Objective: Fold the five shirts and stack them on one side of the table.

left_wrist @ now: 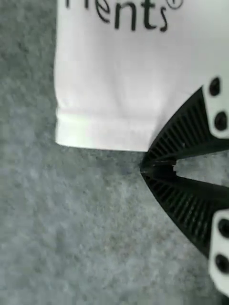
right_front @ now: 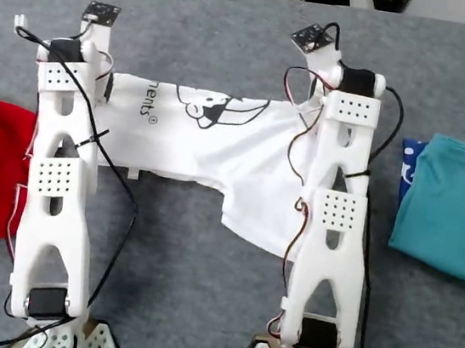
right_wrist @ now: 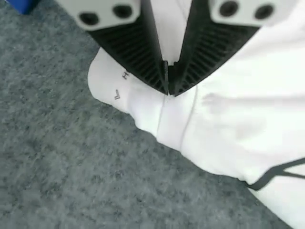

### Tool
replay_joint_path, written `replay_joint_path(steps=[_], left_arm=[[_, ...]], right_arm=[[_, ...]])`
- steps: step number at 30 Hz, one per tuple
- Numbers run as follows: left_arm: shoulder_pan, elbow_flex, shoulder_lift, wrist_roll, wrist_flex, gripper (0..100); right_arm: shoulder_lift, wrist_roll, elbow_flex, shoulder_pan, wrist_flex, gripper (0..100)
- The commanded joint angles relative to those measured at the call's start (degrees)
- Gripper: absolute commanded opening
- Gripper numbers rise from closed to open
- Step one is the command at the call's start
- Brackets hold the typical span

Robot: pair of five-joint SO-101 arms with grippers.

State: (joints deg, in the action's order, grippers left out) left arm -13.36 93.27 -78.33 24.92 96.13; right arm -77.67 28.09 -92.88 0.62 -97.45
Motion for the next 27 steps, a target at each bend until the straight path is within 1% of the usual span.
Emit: replay_joint_path(steps=[1, 9, 13, 15, 20, 27], left_arm=[[-0.09, 2.55, 5.58, 0.09, 2.73, 2], [1.41, 2.55, 14.64, -0.09, 2.99, 2], [1.41, 2.55, 19.38, -3.08, 3.34, 2], [1.85, 2.55, 21.67, -3.52, 4.57, 2], [2.46, 2.02, 26.24, -5.80, 4.66, 2], [4.57, 1.93, 30.46, -6.07, 4.75, 2]], right_arm=[[5.49, -0.44, -2.68, -1.01, -0.62, 0.2], [10.59, -0.44, -2.68, -2.59, -1.14, 0.2], [15.60, -0.44, -2.68, -2.68, -3.60, 0.2], [18.42, -0.44, -2.68, -2.42, -4.75, 0.2], [27.12, -0.53, -2.68, -1.54, -4.92, 0.2], [41.27, -0.53, -2.59, -0.04, -5.01, 0.2]])
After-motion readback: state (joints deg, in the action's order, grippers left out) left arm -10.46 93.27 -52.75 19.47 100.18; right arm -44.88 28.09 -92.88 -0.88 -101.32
